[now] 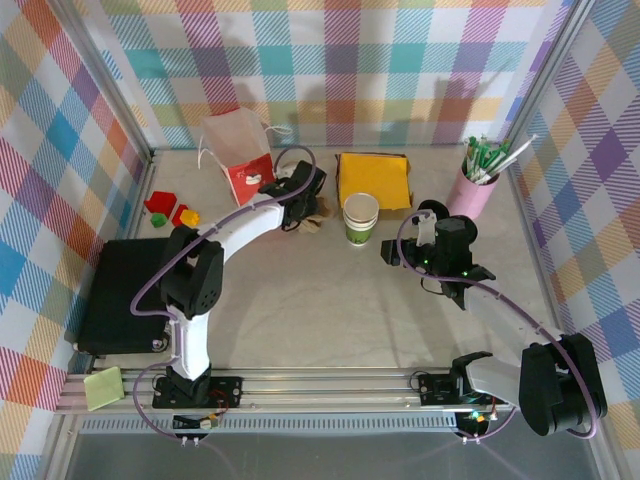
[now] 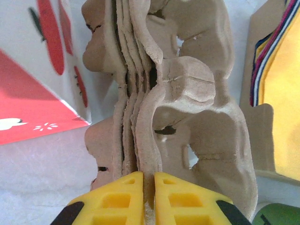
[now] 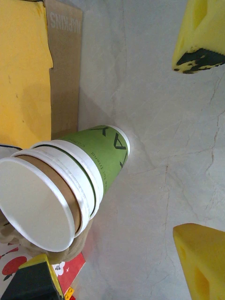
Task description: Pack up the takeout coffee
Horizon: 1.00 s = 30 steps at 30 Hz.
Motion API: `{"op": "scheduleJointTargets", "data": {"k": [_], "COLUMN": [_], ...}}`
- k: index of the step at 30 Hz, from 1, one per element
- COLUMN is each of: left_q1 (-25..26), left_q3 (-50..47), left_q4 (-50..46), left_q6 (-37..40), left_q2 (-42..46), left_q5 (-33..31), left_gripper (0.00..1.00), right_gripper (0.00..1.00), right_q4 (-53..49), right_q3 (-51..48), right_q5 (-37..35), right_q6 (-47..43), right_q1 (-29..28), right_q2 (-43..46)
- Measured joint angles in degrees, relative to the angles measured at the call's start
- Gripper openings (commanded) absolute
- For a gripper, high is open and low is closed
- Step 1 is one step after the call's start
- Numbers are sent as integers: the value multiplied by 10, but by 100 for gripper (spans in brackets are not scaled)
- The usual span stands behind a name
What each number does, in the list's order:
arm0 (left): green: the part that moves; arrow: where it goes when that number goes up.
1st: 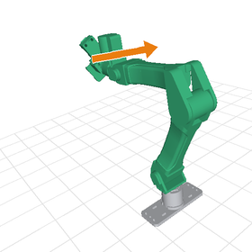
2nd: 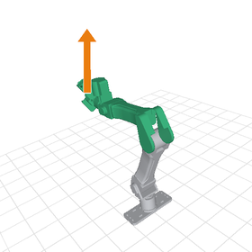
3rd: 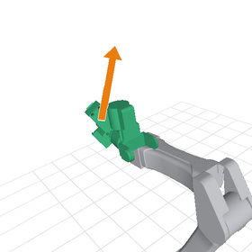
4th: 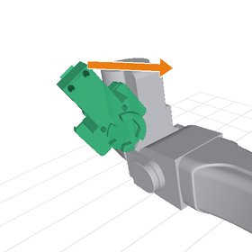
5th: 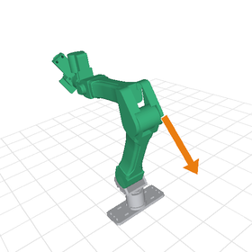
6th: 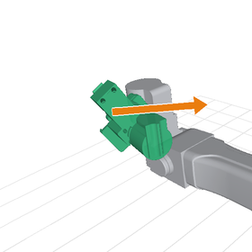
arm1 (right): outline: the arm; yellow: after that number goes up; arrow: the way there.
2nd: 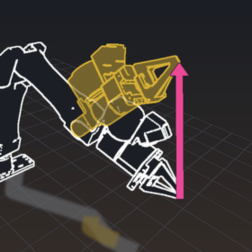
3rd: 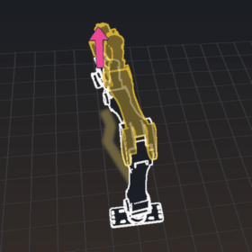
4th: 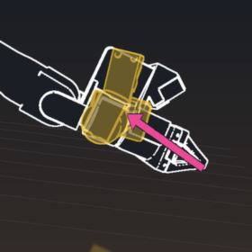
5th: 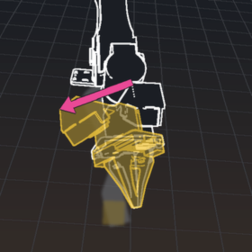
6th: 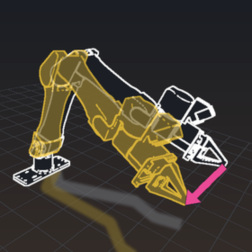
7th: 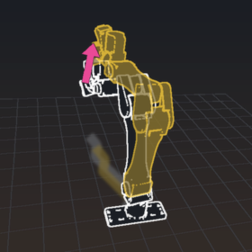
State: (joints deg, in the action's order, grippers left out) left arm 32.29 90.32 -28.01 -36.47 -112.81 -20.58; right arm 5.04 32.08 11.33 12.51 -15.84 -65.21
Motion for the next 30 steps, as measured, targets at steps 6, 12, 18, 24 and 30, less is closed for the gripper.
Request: {"op": "scheduleJointTargets", "data": {"k": [6, 12, 18, 24, 30], "left_q1": [-7, -7, -10, -19, -21], "left_q3": [-25, -55, -93, -127, -146], "left_q4": [3, 19, 39, 57, 43], "left_q6": [-2, -5, -19, -26, -18], "left_q2": [19, 36, 60, 73, 73], "left_q5": [2, 11, 28, 50, 63], "left_gripper": [11, 11, 11, 15, 27], "right_gripper": [84, 84, 84, 84, 84], "right_q4": [0, 0, -1, -1, -1], "right_q3": [0, 0, 0, 0, 0], "right_q5": [0, 0, 0, 1, 2], "right_q6": [-2, -2, -2, -2, -2], "right_q1": [0, 0, 0, 0, 0], "right_q2": [0, 0, 0, 0, 0]}}
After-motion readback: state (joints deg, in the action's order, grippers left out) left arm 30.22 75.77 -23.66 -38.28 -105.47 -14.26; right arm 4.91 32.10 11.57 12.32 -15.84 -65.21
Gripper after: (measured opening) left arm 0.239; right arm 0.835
